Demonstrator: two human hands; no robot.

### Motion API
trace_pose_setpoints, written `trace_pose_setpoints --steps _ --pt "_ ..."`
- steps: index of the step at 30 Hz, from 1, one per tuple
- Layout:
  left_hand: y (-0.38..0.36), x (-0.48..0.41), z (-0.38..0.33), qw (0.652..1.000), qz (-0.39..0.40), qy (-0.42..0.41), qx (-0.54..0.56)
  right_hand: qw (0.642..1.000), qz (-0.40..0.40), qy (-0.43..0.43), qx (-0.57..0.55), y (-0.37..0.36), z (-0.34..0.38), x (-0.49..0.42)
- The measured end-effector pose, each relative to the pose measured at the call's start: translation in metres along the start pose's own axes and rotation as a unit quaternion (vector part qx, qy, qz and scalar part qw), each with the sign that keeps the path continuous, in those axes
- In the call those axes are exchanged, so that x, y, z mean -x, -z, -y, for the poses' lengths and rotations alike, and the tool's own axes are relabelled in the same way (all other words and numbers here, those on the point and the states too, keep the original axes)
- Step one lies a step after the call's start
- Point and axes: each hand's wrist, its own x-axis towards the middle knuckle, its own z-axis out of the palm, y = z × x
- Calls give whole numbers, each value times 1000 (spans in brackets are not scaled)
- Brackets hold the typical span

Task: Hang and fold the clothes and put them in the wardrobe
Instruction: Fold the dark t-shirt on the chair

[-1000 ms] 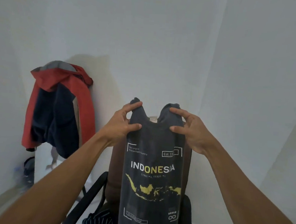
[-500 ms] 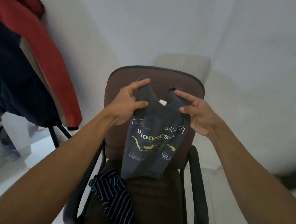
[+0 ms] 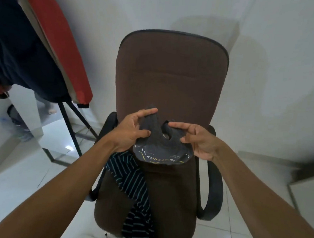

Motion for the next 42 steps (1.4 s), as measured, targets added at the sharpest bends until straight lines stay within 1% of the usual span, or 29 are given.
trace_pose_setpoints --steps 4,8,11,13,18,22,27,32,37,40,42 --pt "-15 54 76 999 -24 33 -12 999 -5 -48 -11 2 -86 22" --pt "-15 96 157 995 -27 96 9 993 -15 -103 -50 5 -168 37" --pt "-7 108 202 991 -47 122 -2 989 -64 -120 -58 12 -211 36" --pt "1 105 224 990 -64 128 -20 987 -105 -115 -51 21 -229 28" --pt "24 59 254 985 -104 124 -60 972 -222 -80 -16 53 -242 -14" --pt "45 2 276 978 -126 124 -115 952 -294 -81 10 89 -240 -59" --pt "73 -59 313 964 -132 121 -195 939 -325 -108 14 141 -247 -114" --pt "102 -107 353 952 -141 105 -251 926 -360 -100 54 192 -260 -160" --pt "111 -136 374 933 -118 124 -317 898 -389 -105 176 228 -282 -183" --pt "113 -143 383 928 -109 127 -332 865 -429 -76 248 241 -294 -187" --pt "112 -146 381 923 -113 131 -343 856 -429 -69 279 242 -294 -186"
